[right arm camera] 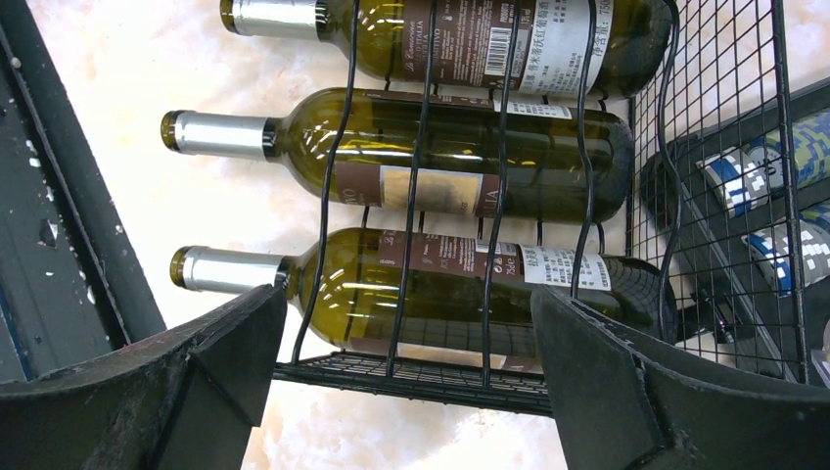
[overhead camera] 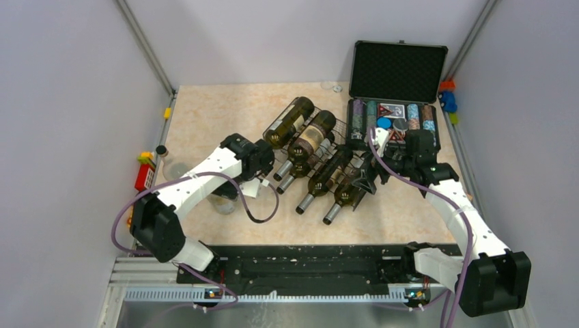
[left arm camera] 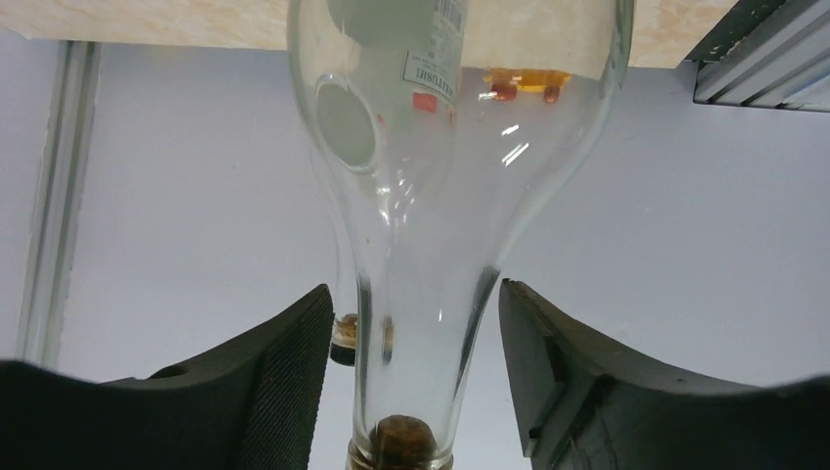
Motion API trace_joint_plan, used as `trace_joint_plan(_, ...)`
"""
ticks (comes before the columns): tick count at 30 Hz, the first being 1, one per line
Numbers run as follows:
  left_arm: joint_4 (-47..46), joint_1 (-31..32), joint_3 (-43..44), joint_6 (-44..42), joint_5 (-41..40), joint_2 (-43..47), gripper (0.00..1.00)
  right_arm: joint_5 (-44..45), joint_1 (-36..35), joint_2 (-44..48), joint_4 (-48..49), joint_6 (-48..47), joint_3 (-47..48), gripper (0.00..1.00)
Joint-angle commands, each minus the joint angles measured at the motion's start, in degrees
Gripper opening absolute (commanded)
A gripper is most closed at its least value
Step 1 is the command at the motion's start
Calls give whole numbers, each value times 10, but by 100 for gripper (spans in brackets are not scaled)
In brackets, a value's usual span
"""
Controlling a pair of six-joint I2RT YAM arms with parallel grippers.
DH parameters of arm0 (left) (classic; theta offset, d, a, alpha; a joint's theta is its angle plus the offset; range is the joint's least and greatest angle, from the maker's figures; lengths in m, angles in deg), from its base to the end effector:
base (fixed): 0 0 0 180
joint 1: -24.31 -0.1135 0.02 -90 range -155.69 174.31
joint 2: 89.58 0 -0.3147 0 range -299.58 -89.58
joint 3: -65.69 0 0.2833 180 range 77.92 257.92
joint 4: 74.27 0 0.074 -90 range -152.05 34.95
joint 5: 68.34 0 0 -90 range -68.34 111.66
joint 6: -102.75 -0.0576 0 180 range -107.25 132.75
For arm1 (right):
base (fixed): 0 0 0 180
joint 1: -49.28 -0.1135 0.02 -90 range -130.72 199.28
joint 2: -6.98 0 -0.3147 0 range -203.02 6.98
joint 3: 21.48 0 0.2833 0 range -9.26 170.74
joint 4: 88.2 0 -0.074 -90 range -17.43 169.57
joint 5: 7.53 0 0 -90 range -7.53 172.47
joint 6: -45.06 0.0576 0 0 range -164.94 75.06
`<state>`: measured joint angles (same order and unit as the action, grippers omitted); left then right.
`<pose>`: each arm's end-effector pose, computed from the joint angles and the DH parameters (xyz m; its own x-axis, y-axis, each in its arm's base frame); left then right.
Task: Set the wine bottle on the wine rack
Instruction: Adjust the wine bottle at the center of the board.
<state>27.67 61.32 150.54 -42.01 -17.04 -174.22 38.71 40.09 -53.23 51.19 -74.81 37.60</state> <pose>0.2211 -0.1216 0.3114 0.0155 0.7866 0.6173 0.9682 -0.1659 0.1872 0.2238 0.0766 0.3041 -0.2587 -0.4062 -0.8764 -0.8691 0.4938 0.0277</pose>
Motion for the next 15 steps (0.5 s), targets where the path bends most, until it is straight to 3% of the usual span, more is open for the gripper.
trace_joint_plan(1, 13, 15, -5, 17, -18, -9, 70, -7, 4, 3, 7, -12, 0, 99)
trace_joint_plan(6, 12, 28, -12, 20, -27, -20, 88, -7, 4, 2, 7, -12, 0, 99)
trace_joint_plan(15, 13, 29, -39, 11, -33, -28, 90, -7, 4, 3, 7, -12, -1, 99)
